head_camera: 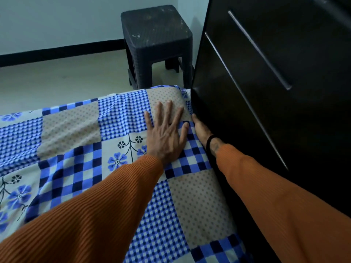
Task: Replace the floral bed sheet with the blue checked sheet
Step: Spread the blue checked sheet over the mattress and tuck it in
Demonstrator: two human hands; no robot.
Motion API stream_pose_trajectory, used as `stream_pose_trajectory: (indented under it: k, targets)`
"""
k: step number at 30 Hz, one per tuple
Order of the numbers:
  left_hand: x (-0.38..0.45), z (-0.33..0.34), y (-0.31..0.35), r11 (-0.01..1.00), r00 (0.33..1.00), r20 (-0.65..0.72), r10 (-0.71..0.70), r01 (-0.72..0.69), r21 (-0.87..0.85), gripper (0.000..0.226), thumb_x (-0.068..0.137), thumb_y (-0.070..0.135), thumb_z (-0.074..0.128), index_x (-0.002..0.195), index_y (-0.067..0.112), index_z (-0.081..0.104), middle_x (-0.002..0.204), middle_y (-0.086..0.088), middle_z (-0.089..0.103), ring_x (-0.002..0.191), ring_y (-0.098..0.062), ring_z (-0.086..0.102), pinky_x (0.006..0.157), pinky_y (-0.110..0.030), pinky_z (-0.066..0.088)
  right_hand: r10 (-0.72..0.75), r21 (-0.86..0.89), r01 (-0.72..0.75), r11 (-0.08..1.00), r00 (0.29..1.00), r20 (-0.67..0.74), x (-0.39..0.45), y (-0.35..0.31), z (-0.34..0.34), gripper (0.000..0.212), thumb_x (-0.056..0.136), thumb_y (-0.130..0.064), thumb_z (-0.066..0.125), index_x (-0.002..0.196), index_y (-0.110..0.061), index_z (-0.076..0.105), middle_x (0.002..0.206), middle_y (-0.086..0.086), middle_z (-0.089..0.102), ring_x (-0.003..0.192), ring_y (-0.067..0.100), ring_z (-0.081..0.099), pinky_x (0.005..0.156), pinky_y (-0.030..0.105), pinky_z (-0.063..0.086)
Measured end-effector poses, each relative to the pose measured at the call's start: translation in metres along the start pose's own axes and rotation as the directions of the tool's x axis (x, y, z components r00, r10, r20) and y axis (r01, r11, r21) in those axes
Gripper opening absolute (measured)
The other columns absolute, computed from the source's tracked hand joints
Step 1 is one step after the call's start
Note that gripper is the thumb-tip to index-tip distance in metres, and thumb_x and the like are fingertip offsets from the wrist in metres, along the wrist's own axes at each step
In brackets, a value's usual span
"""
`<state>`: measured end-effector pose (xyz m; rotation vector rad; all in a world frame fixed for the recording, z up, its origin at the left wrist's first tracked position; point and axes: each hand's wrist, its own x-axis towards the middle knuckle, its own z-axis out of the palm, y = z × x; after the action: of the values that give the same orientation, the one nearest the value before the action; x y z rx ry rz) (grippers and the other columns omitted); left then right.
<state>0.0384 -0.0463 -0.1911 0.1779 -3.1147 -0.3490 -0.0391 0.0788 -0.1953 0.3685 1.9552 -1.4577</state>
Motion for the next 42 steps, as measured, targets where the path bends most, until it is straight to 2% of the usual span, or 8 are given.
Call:
stream_pose_trajectory:
  k: [4,8,18,22,28,33,36,42]
  targets:
    - [-0.002,-0.014,-0.017,0.977,0.996,-0.092,0.006,-0.025,-0.213,0.066,0.1,0.057,0.015,0.161,0.032,0.008,0.17,0.002,-0.004,0.156,-0.019,-0.012,0.123,-0.06,-0.006,-0.005,0.14,-0.013,0.99,0.992,0.123,0.018,0.007,-0.003,0.064,0.095,-0.07,0.044,0.13,-0.018,0.06,0.118,0.006,0.067,0.11,0.022,0.063,0.094,0.036,0.05]
    - [-0.01,-0.024,-0.049,0.99,0.989,-0.072,-0.128,0.123,-0.069,0.072,0.099,0.071,0.01,0.161,0.034,0.004,0.17,0.0,-0.008,0.155,-0.024,-0.015,0.123,-0.058,-0.01,-0.021,0.188,-0.012,0.982,0.985,0.172,0.028,0.001,-0.002,0.058,0.1,-0.061,0.042,0.127,-0.015,0.063,0.121,0.01,0.068,0.109,0.024,0.064,0.103,0.039,0.047]
    - [-0.008,-0.012,-0.044,0.985,0.985,-0.031,-0.167,0.168,0.026,0.073,0.097,0.074,0.002,0.16,0.037,-0.008,0.168,-0.001,-0.021,0.153,-0.026,-0.022,0.121,-0.062,-0.006,-0.068,-0.605,-0.055,0.794,0.982,-0.178,0.062,-0.055,0.0,0.054,0.106,-0.041,0.035,0.14,-0.004,0.054,0.146,0.021,0.052,0.131,0.034,0.052,0.102,0.035,0.042]
    - [-0.007,-0.01,-0.042,0.985,0.984,-0.045,-0.172,0.173,0.014,0.073,0.097,0.073,0.001,0.16,0.037,-0.007,0.168,-0.001,-0.02,0.153,-0.027,-0.023,0.121,-0.061,-0.006,-0.293,-0.367,0.234,0.9,0.949,-0.114,0.074,-0.069,0.018,0.045,0.106,-0.043,0.04,0.121,-0.011,0.068,0.122,0.009,0.066,0.114,0.025,0.06,0.091,0.028,0.042]
    - [-0.007,-0.003,-0.047,0.985,0.982,-0.087,-0.169,0.166,-0.039,0.071,0.099,0.071,0.006,0.161,0.037,-0.003,0.168,-0.001,-0.018,0.154,-0.027,-0.022,0.121,-0.062,-0.005,-0.1,0.184,0.081,0.98,0.99,0.097,0.094,-0.048,0.02,0.067,0.099,-0.064,0.039,0.132,-0.011,0.064,0.128,0.014,0.068,0.118,0.029,0.064,0.097,0.041,0.054]
    - [-0.004,-0.001,-0.049,0.991,0.979,-0.155,-0.132,0.126,-0.046,0.067,0.102,0.067,0.012,0.161,0.036,0.006,0.17,0.001,-0.006,0.156,-0.024,-0.011,0.121,-0.063,-0.003,-0.105,0.191,0.058,0.98,0.963,0.248,0.1,-0.054,0.023,0.055,0.101,-0.059,0.041,0.114,-0.015,0.07,0.106,0.007,0.077,0.097,0.022,0.073,0.076,0.031,0.059]
    - [0.004,0.006,-0.052,0.99,0.982,-0.128,-0.136,0.138,0.006,0.066,0.102,0.066,0.009,0.161,0.037,0.008,0.17,0.001,-0.005,0.156,-0.025,-0.011,0.12,-0.064,-0.004,-0.111,0.177,0.091,0.98,0.988,0.11,0.104,-0.051,0.029,0.045,0.107,-0.046,0.035,0.108,-0.014,0.067,0.099,0.003,0.071,0.095,0.018,0.066,0.075,0.027,0.054]
    - [0.011,-0.003,-0.051,0.986,0.986,0.036,-0.164,0.163,0.031,0.067,0.099,0.068,0.001,0.159,0.04,-0.007,0.168,0.002,-0.02,0.153,-0.026,-0.023,0.117,-0.065,-0.014,-0.064,-0.602,-0.09,0.793,0.971,-0.229,0.047,-0.056,0.018,0.079,0.103,-0.062,0.017,0.157,-0.006,0.03,0.16,0.021,0.032,0.146,0.037,0.034,0.118,0.041,0.026]
